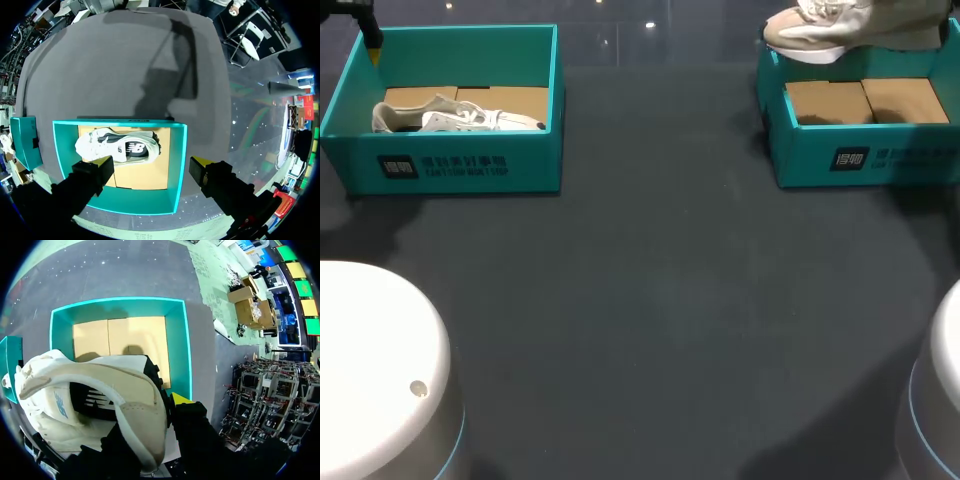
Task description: Take the shoe out of the shoebox, open the shoe tongue, remove and reinsert the insole, then place the shoe into the shoebox
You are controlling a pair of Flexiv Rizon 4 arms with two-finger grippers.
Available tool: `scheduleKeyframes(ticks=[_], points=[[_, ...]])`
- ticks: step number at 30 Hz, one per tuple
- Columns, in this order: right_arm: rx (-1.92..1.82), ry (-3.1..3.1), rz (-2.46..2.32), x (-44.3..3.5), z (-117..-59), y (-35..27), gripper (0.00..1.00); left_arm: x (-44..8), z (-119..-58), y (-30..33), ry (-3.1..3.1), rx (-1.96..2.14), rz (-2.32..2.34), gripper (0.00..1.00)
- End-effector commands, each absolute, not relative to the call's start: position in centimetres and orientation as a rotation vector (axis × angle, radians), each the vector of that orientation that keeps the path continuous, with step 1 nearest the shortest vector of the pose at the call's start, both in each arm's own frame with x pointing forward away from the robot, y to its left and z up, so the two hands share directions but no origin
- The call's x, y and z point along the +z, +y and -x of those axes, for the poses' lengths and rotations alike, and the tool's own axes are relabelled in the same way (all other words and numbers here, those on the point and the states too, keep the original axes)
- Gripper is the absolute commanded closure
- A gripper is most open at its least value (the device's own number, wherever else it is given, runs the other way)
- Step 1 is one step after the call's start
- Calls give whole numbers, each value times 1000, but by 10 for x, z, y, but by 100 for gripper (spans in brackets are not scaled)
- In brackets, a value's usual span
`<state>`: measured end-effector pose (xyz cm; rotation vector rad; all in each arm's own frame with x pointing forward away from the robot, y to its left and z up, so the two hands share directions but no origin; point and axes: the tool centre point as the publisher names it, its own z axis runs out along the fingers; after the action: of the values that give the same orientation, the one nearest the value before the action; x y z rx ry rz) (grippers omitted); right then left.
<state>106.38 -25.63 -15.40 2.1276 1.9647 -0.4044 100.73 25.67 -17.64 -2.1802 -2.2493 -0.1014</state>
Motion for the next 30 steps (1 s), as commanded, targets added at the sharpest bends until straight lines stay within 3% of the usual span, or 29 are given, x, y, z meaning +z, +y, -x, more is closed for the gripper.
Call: scheduleKeyframes(ticks=[1,17,30], points=[[-260,1924,-2016,-145,-1014,-231,100,-176,-1007,257,-2248,-103,2180,0],[-231,1915,-2027,-144,-908,-124,100,-176,-1007,257,-2248,-103,2180,0],[-191,1904,-2032,-144,-808,-72,100,-176,-1007,257,-2248,-103,2180,0]])
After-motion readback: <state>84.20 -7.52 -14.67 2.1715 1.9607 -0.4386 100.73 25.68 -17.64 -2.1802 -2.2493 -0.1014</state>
